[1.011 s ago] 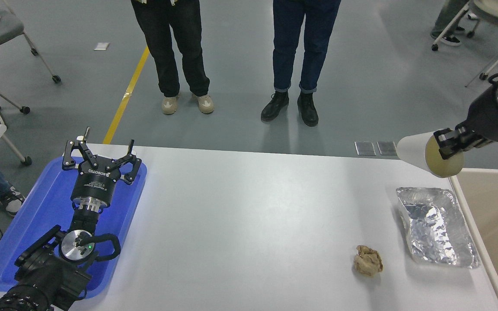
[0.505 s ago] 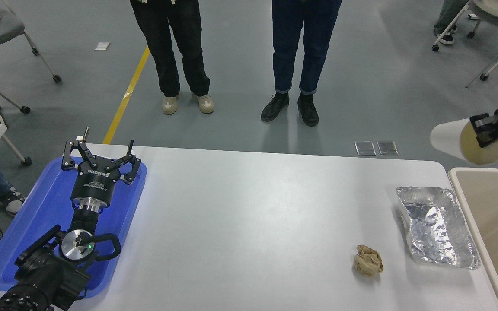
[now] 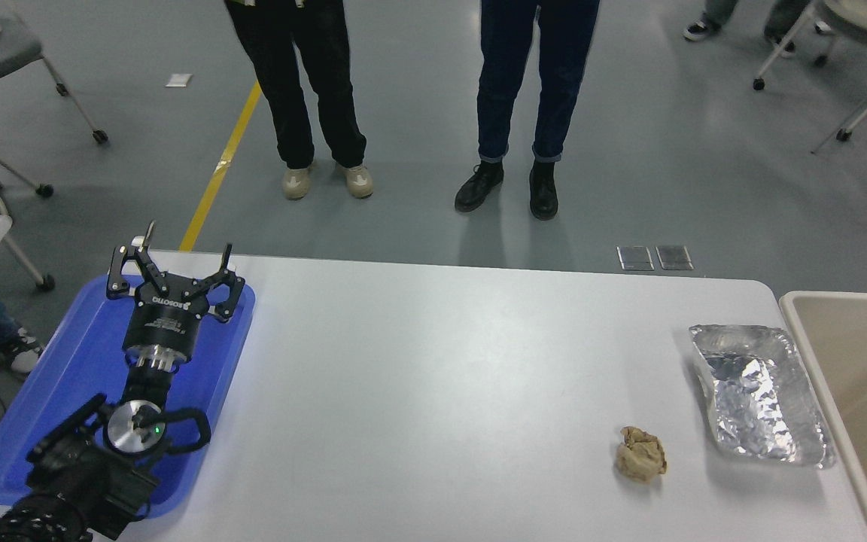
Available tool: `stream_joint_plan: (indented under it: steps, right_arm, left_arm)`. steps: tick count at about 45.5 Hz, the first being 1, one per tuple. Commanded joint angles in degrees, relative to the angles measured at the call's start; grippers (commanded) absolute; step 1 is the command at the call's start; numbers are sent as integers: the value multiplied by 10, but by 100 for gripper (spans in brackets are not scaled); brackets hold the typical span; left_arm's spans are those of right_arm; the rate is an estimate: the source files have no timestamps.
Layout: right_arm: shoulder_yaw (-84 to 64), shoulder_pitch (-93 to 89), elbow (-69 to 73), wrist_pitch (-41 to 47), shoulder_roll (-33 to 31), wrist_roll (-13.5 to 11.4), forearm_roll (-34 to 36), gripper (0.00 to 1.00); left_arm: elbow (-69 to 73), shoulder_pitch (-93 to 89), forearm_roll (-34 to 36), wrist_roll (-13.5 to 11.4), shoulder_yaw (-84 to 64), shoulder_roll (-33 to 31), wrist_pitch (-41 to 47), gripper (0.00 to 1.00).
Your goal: Pick up paper cup place in dustbin
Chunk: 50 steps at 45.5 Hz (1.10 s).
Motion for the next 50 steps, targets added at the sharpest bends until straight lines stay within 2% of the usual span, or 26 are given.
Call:
stream_joint_plan:
  steps: [1,10,25,40,50]
  right_arm:
    - [171,-223,-124,-40,-58,3,-15,0]
    - [343,-435,-174,-118,-39,2,-14,0]
    - [528,-702,-304,-194,77,2,44,0]
    - [680,-857,-392,-273,190,2,50,0]
    - [693,-889,-413,-293,235,2,134,0]
  left_arm:
    - [0,0,0,0,0,0,0,100]
    - [0,0,0,0,0,0,0,100]
    - [0,0,0,1,0,0,0,100]
    - [0,0,0,0,0,0,0,100]
    - [0,0,0,0,0,0,0,100]
